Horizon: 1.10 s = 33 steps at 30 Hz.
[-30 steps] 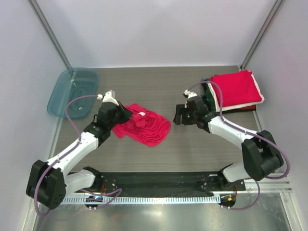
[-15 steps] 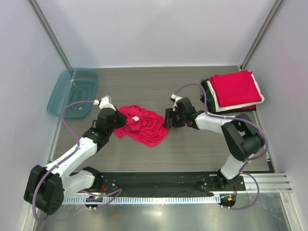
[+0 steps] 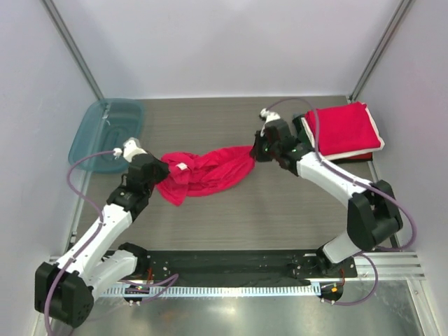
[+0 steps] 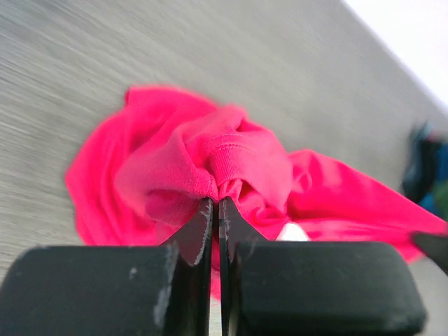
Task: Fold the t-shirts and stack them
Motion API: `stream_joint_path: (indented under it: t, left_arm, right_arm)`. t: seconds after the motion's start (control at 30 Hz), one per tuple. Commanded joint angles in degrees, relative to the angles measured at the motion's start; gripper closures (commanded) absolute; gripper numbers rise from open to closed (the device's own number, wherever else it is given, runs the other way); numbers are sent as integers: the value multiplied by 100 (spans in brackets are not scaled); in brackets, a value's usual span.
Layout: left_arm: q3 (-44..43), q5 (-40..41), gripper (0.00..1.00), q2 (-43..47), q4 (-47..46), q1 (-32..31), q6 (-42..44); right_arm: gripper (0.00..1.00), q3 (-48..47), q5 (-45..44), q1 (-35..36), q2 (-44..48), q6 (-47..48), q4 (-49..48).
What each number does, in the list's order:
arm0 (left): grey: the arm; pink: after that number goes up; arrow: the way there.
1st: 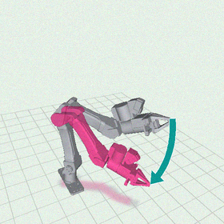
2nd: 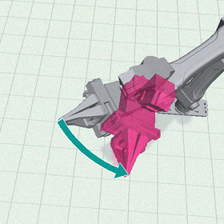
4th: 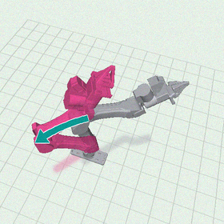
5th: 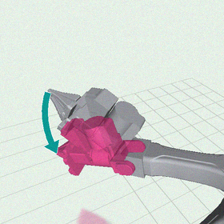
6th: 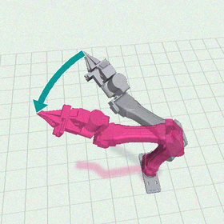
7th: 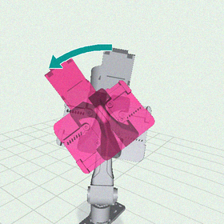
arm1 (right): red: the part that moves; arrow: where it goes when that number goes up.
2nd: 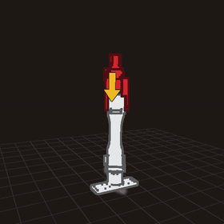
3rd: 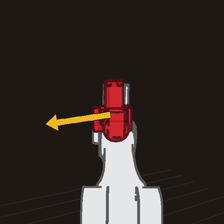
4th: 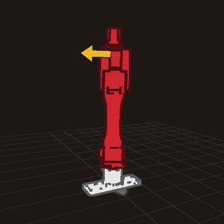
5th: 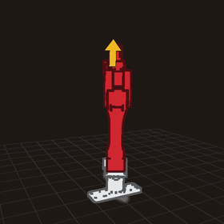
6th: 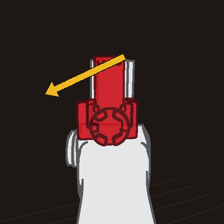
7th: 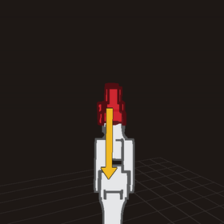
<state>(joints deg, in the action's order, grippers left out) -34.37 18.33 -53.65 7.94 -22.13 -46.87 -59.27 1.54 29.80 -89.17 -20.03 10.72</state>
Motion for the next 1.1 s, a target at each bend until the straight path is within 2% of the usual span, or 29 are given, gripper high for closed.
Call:
stream_joint_path:
  t: [0.0,0.07,0.17,0.37,0.47,0.57,0.7,0.8,1.0,1.03,1.07]
  left_arm:
    - [-780,-3,100,301,417,603,-804]
    - [-1192,-328,100,407,663,850,-964]
    - [-1842,-225,100,741,1366,1009,-763]
    - [-2319,-443,100,1969,2097,1009,-367]
    - [-2486,-821,99,2384,2298,1009,-384]
    - [-2758,-1024,99,2456,2720,1009,-463]
    - [-3005,-1182,99,2123,3335,1009,-796]
    - [-2743,-1428,100,1824,3275,1009,-1043]
    - [-1934,-648,99,1138,2687,1009,-1455]
    - [-1820,-542,82,911,2408,1018,-1578]
    - [-1636,-480,75,778,2179,1026,-1719]
  right_arm:
    - [99,-884,-576,-290,724,-53,516]
    - [99,-1173,-672,-369,979,-123,711]
    - [99,-1289,-743,-423,1708,-124,949]
    - [99,-1298,-427,-423,3384,78,1423]
    - [99,-1481,-453,-431,3975,175,1914]
    - [99,-1937,-576,-431,4179,228,2258]
    - [99,-2519,-813,-423,3900,289,2759]
    - [99,-2704,-1102,-431,3548,351,2769]
    - [99,-3169,-1430,-571,1861,369,2541]
    - [99,-3266,-1246,-685,1633,342,2462]
    - [99,-3554,-1044,-1008,1030,316,2374]
